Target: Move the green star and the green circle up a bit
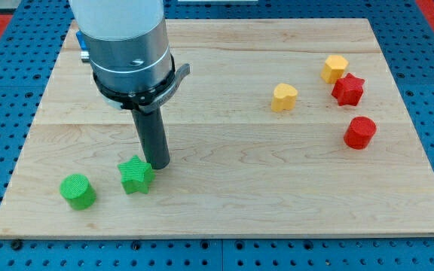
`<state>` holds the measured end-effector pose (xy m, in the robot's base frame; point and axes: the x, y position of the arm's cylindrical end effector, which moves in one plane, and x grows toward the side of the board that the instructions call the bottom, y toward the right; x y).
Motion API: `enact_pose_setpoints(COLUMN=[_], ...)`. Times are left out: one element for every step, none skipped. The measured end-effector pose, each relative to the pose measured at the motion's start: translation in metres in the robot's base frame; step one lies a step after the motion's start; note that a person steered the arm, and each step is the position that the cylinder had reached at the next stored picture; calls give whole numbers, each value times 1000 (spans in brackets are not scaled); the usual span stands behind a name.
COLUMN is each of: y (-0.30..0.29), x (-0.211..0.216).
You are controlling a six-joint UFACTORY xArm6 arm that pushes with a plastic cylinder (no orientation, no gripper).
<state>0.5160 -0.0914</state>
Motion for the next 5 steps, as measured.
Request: enact_pose_setpoints(y=[-46,-37,-5,-51,-41], x=[10,19,23,41,57])
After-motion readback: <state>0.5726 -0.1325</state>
